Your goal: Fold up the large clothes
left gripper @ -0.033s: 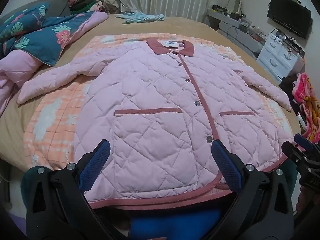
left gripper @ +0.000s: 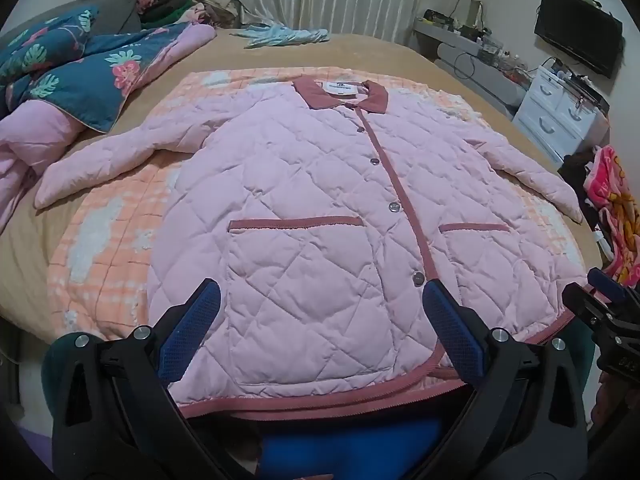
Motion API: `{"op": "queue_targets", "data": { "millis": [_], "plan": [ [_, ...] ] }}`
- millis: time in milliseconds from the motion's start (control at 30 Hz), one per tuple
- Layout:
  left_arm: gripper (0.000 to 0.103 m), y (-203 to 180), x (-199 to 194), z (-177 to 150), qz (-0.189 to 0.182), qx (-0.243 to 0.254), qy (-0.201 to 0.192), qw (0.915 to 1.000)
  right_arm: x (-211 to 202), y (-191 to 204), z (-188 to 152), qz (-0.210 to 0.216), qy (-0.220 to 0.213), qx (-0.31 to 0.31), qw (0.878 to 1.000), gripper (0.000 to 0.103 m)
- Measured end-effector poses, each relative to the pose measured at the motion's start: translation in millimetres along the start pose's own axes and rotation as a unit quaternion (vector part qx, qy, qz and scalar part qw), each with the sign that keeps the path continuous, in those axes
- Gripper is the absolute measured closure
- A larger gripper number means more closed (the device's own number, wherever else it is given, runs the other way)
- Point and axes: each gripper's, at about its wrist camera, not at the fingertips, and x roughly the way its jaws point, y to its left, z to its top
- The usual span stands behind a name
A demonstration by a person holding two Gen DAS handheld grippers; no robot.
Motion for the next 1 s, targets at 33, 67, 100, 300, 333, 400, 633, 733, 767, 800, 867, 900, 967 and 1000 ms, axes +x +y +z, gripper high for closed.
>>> {"op": "queue_targets", "data": {
  "millis": [33,67,100,300,333,400,633,733,767,800,867,900,967,1000],
  "plan": [
    [0.008,0.0,-0.2,-0.1,0.0,0.0,-0.001,1.0,0.8,-0.1,0.0,-0.001,0.003,0.0,1.0,0.004],
    [0.008,-0.1,-0.3,-0.1,0.0,0.001,-0.001,1.0,1.1,-0.1,0.0,-0.001,0.003,0.0,1.0,0.004],
    [0.008,0.0,0.0,0.1,0.001,0.0,-0.001,1.0,1.5,-0.1,-0.1,0.0,0.002,0.0,1.0,0.004],
    [0.008,0.0,-0.2,0.0,0.0,0.0,-0.002,1.0,-0.3,1.3,-0.2,-0.001,-0.008,-0.003,1.0,0.004],
    [0.008,0.0,-0.3,0.0,0.0,0.001,-0.002,1.0,7.0,1.0,-3.8,0.001,0.004,0.0,1.0,0.004],
    [0.008,-0.1,-0.3,0.0,0.001,0.001,-0.003,1.0,6.8,1.7,-3.9,-0.001,0.003,-0.001,1.0,0.004],
    [0.008,-0.2,-0.3,0.0,0.0,0.002,-0.004,1.0,0.8,2.1,-0.1,0.001,0.0,-0.002,1.0,0.004],
    [0.008,-0.2,-0.4,0.0,0.0,0.002,-0.004,1.0,0.7,2.9,0.6,0.001,-0.001,-0.004,1.0,0.004],
    [0.008,-0.2,-0.4,0.0,0.0,0.002,-0.005,1.0,0.1,3.0,0.5,0.001,-0.001,-0.004,1.0,0.004],
    [0.008,-0.3,-0.3,0.1,0.0,0.003,-0.005,1.0,-0.3,3.2,0.6,0.001,-0.001,-0.004,1.0,0.004],
    [0.008,-0.3,0.0,0.5,0.0,0.004,-0.005,1.0,-1.0,2.9,1.0,0.001,-0.001,-0.004,1.0,0.004],
    [0.008,-1.7,-2.5,3.1,0.0,0.004,-0.005,1.0,-1.4,3.0,1.2,0.001,-0.002,-0.004,1.0,0.004],
    [0.008,-2.8,-4.7,6.3,0.0,0.004,-0.005,1.0,-0.9,2.9,0.9,0.001,-0.001,-0.004,1.0,0.004],
    [0.008,-2.7,-4.3,4.9,0.0,0.003,-0.005,1.0,-1.1,3.0,0.9,0.001,-0.001,-0.004,1.0,0.004]
  ]
}}
